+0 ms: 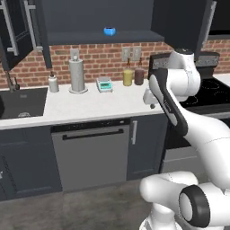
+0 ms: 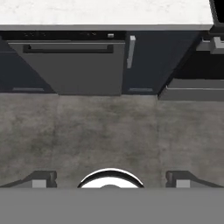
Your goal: Gather all objects into one cabinet and sort the glasses and bowls to opposite sides.
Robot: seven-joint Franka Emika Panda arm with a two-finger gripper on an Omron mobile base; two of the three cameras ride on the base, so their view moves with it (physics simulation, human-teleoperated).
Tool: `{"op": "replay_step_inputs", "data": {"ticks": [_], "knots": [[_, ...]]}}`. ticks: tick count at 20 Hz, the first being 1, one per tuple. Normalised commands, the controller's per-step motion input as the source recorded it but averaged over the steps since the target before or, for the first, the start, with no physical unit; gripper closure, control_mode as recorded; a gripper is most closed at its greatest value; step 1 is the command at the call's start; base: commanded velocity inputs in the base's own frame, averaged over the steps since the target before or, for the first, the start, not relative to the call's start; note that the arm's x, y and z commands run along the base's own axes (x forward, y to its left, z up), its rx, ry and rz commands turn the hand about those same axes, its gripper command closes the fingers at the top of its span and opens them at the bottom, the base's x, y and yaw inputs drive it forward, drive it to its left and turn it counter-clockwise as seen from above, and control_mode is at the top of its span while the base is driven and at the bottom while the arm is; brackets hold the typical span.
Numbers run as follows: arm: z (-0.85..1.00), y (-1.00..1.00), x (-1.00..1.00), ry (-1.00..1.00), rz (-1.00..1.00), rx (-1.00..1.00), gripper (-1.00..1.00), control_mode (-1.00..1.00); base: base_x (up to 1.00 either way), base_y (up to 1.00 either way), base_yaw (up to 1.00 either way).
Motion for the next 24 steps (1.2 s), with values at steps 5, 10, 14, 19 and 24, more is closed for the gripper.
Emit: {"op": "replay_step_inputs", "data": {"ticks": [5, 10, 14, 19, 24], "knots": [[0.00, 0.00, 0.00, 0.00, 0.00, 0.00, -1.00, 1.00, 0.91, 0.01, 0.00], [0.00, 0.00, 0.00, 0.00, 0.00, 0.00, -1.00, 1.00, 1.00, 0.06, 0.00], [0.00, 0.00, 0.00, 0.00, 0.00, 0.00, -1.00, 1.00, 1.00, 0.00, 0.00], [0.00, 0.00, 0.00, 0.00, 0.00, 0.00, -1.00, 1.00, 1.00, 0.00, 0.00], [0.00, 0.00, 0.00, 0.00, 0.00, 0.00, -1.00, 1.00, 0.91, 0.00, 0.00]]}}
